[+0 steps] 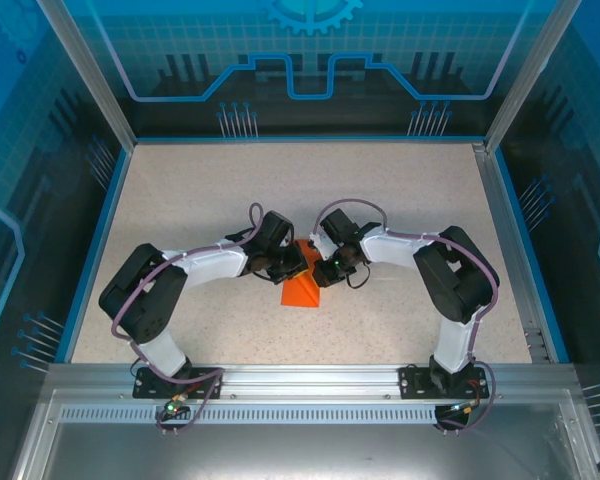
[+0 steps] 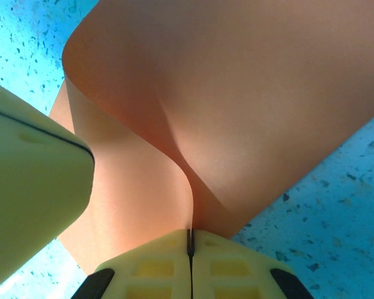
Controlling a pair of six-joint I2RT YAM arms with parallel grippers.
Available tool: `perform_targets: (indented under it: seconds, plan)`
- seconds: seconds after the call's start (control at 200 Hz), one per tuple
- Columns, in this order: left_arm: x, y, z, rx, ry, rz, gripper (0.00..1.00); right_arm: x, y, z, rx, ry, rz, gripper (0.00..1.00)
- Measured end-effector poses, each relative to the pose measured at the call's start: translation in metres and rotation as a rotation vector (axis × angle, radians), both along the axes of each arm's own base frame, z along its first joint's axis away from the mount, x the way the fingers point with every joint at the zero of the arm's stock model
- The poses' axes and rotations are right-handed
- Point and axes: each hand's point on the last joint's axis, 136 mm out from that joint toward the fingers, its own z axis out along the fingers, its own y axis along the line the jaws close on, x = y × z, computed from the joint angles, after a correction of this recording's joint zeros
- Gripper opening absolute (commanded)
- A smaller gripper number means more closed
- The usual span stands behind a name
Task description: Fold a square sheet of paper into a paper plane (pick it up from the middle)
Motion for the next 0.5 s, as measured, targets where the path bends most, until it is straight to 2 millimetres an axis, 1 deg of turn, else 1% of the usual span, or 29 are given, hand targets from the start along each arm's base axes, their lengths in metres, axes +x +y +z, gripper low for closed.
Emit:
perform_targets:
  seconds: [0.25,0.5]
  plan:
    - [-0.001,0.001,-0.006,0.009,0.012,0.000,0.00,0.000,0.000,0.000,0.000,0.001,0.000,0.06]
    - [-0.005,0.004,-0.020,0.026,0.037,-0.001,0.00,0.000,0.000,0.000,0.000,0.001,0.000,0.06]
